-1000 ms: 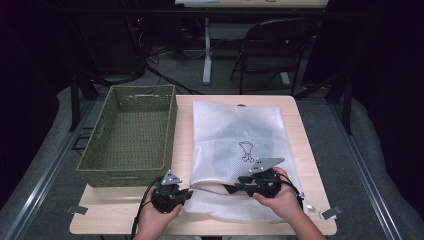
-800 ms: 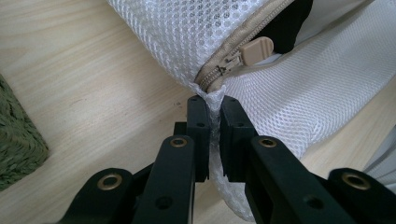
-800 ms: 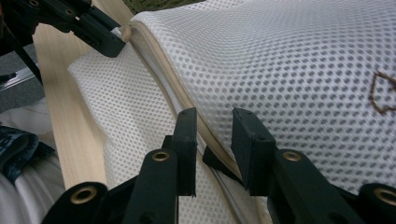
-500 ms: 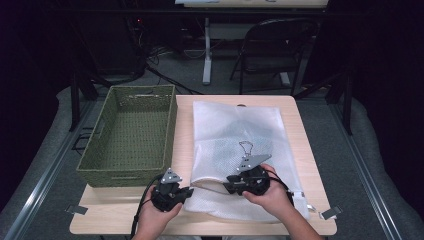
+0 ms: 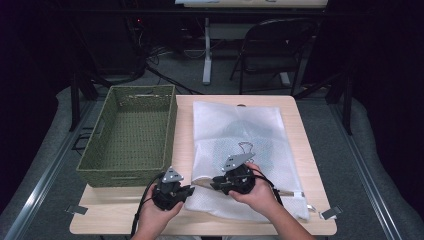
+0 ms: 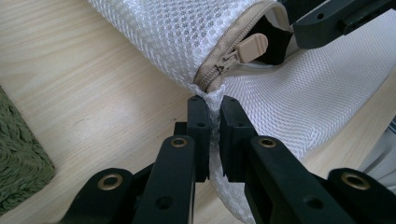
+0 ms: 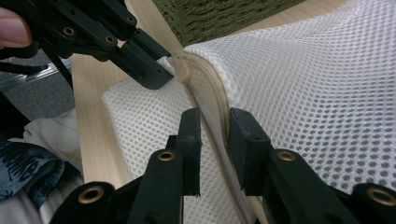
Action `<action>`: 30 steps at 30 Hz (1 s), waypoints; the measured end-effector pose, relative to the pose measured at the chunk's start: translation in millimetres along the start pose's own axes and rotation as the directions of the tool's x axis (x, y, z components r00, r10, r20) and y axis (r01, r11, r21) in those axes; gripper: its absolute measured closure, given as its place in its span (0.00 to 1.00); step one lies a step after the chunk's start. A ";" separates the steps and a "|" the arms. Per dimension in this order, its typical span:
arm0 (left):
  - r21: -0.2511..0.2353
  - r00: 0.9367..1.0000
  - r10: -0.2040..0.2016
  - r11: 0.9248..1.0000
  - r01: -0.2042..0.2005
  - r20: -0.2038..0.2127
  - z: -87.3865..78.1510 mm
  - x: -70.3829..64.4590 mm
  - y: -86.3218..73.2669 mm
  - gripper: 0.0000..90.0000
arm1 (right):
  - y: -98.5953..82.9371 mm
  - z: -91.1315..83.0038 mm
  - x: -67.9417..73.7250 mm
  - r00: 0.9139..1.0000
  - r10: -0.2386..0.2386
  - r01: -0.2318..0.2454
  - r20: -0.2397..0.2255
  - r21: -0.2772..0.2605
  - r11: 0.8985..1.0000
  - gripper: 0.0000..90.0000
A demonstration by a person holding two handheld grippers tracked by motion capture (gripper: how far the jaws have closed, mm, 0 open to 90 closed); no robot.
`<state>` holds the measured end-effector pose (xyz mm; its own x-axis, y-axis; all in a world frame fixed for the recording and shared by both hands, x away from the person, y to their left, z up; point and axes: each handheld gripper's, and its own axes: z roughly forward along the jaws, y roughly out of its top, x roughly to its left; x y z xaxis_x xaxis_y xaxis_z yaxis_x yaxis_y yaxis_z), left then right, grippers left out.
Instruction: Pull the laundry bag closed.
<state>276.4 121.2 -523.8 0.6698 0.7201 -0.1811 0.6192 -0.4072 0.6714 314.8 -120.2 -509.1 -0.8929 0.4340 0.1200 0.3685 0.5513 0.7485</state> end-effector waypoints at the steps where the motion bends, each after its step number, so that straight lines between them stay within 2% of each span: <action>1: 0.002 1.000 0.002 1.000 -0.002 -0.001 0.0 -0.1 0.1 0.94 | 0.5 0.9 0.9 1.000 0.005 -0.005 -0.002 -0.001 1.000 0.83; 7: 0.002 1.000 0.007 1.000 -0.007 -0.005 0.5 -0.4 0.6 0.94 | 5.5 -4.6 4.4 1.000 -0.013 0.013 0.009 -0.024 1.000 0.83; 12: -0.001 1.000 0.001 1.000 -0.001 -0.004 1.6 -1.9 0.9 0.94 | 12.0 -9.5 9.2 0.999 -0.032 0.032 0.000 -0.041 0.999 0.83; 13: 0.000 1.000 0.010 1.000 -0.010 -0.006 1.5 -1.7 1.2 0.94 | 13.2 -8.9 10.7 0.999 -0.033 0.033 -0.005 -0.041 0.999 0.83; 18: 0.000 1.000 0.005 1.000 -0.005 -0.006 1.6 -1.9 0.8 0.94 | 16.9 0.1 14.0 0.998 -0.052 0.052 -0.021 -0.023 0.998 0.83; 30: 0.010 1.000 0.014 1.000 -0.014 -0.009 2.2 -0.3 0.8 0.94 | 18.3 21.2 9.6 0.998 -0.031 0.031 -0.055 0.008 0.999 0.83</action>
<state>277.6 119.5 -524.8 0.6749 0.7193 -0.1648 0.6136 -0.4230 0.6668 318.5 -90.8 -508.0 -0.9167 0.3772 0.1323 0.3424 0.5702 0.7467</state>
